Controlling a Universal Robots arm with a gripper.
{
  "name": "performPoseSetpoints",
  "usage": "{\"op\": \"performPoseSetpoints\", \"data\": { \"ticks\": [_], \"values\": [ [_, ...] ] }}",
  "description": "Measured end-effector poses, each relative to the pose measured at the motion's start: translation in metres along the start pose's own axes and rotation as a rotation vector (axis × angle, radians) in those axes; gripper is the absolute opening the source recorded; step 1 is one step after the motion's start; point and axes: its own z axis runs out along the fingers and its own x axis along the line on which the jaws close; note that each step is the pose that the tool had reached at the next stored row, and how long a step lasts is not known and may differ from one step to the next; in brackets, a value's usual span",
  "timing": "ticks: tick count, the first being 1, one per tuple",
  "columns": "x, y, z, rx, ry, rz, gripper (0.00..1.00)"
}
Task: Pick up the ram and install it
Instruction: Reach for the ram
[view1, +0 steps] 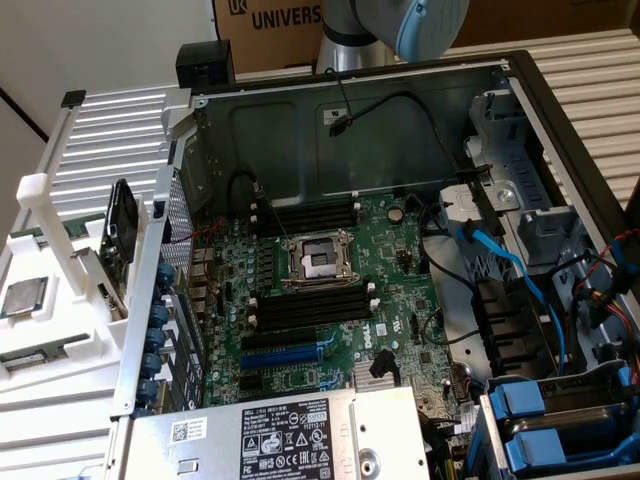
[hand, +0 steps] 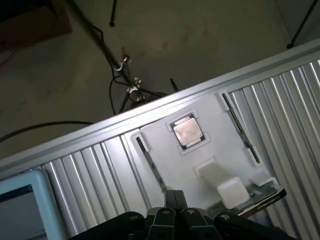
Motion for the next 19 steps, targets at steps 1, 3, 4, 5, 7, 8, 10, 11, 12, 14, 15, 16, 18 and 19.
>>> {"op": "performPoseSetpoints", "data": {
  "ticks": [1, 3, 4, 5, 7, 8, 10, 11, 12, 14, 15, 16, 18, 19],
  "values": [
    [0.0000, 0.0000, 0.0002, 0.0001, 0.0006, -0.018, 0.11],
    [0.0000, 0.0000, 0.0006, 0.0006, 0.0015, -0.054, 0.11],
    [0.0000, 0.0000, 0.0008, 0.0007, 0.0021, -0.072, 0.11],
    [0.0000, 0.0000, 0.0009, 0.0009, 0.0027, -0.090, 0.11],
    [0.0000, 0.0000, 0.0013, 0.0013, 0.0039, -0.128, 0.11],
    [0.0000, 0.0000, 0.0017, 0.0019, 0.0048, -0.164, 0.11],
    [0.0000, -0.0001, 0.0021, 0.0024, 0.0059, -0.201, 0.11],
    [0.0000, -0.0001, 0.0023, 0.0027, 0.0064, -0.218, 0.11],
    [0.0000, -0.0001, 0.0025, 0.0030, 0.0070, -0.237, 0.11],
    [0.0000, -0.0001, 0.0036, 0.0079, 0.0082, -0.310, 0.11],
    [0.0000, -0.0001, 0.0051, 0.0246, 0.0078, -0.381, 0.11],
    [0.0000, -0.0001, 0.0052, 0.0329, 0.0068, -0.396, 0.11],
    [0.0000, -0.0002, 0.0057, 0.0526, 0.0042, -0.414, 0.11],
    [0.0000, -0.0002, 0.0058, 0.0535, 0.0039, -0.415, 0.11]
  ]
}}
